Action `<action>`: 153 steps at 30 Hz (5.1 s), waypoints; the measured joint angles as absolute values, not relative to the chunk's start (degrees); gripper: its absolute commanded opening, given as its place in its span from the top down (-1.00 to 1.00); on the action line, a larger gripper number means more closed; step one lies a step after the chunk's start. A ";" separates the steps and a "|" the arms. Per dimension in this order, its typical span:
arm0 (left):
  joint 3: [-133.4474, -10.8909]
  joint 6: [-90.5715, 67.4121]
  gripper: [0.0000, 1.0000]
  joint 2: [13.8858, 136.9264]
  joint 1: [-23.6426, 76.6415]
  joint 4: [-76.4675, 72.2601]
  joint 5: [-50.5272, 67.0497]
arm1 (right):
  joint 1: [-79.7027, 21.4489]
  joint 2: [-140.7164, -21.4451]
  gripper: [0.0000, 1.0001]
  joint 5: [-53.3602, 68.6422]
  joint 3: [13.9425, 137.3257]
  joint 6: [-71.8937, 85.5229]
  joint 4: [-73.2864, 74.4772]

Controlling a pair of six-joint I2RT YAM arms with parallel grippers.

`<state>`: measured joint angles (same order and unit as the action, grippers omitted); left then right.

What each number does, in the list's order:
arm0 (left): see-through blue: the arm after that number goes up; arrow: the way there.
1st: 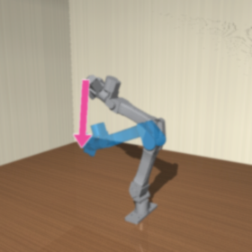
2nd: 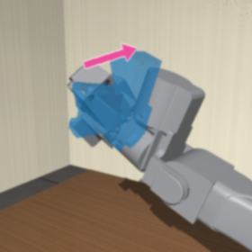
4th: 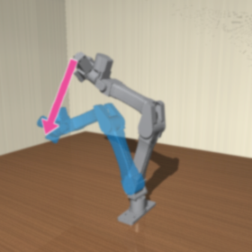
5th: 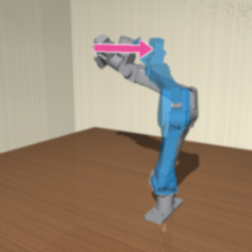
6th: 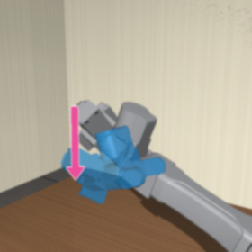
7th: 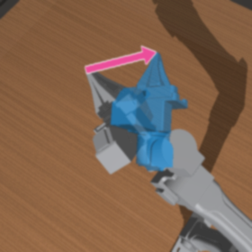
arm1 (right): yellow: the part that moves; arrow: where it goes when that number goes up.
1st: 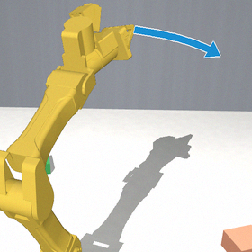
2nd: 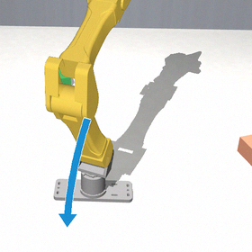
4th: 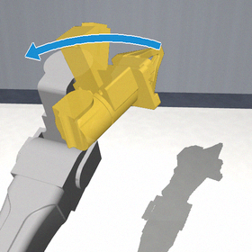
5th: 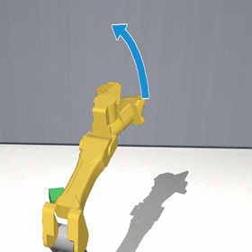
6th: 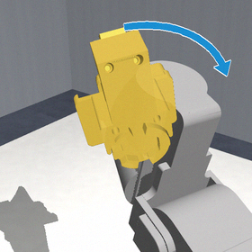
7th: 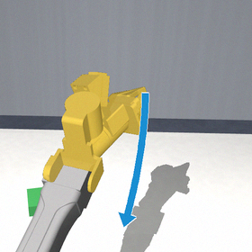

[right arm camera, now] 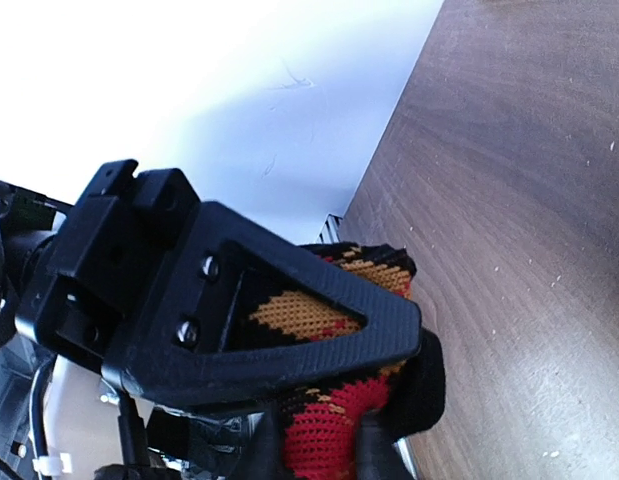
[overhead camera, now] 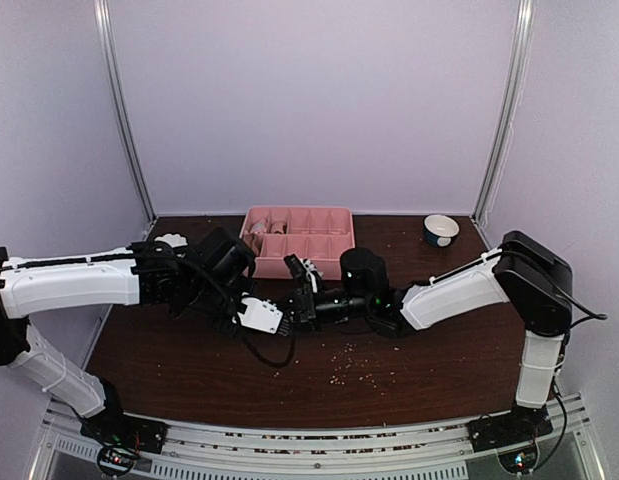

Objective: Roll the socks
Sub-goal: Pass from the right arm to the left, then pass from the left arm to the right, then pass from the right arm to the left

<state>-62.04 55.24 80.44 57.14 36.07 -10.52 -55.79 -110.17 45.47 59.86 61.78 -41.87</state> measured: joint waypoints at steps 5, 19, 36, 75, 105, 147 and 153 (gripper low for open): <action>-65.80 50.85 1.00 80.95 56.03 39.27 -10.17 | -55.83 -109.93 -0.99 44.16 59.83 59.66 -38.00; -91.88 33.71 1.00 91.24 43.55 63.40 26.44 | -63.92 -74.46 -1.00 -12.03 45.17 20.12 -12.71; -97.54 29.56 1.00 99.00 40.75 75.07 47.62 | -63.59 -75.48 -0.67 12.05 53.78 6.96 -17.98; -95.11 33.28 0.01 86.67 40.27 69.89 41.41 | -64.45 -89.08 1.00 13.80 58.83 21.54 -31.42; -86.52 25.80 -0.36 82.15 38.96 58.00 34.28 | -67.83 -91.11 1.00 0.51 59.86 22.85 -34.20; -95.04 37.76 1.00 87.33 43.48 68.18 32.08 | -67.90 -93.41 -0.46 9.72 57.12 28.23 -46.26; -95.53 39.13 1.00 89.06 43.48 74.46 39.18 | -67.90 -89.14 -0.23 10.41 59.81 19.18 -42.28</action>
<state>-95.53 39.13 89.06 43.48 74.46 39.18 -67.90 -89.14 10.41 59.81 19.18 -42.28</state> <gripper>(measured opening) 0.075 0.671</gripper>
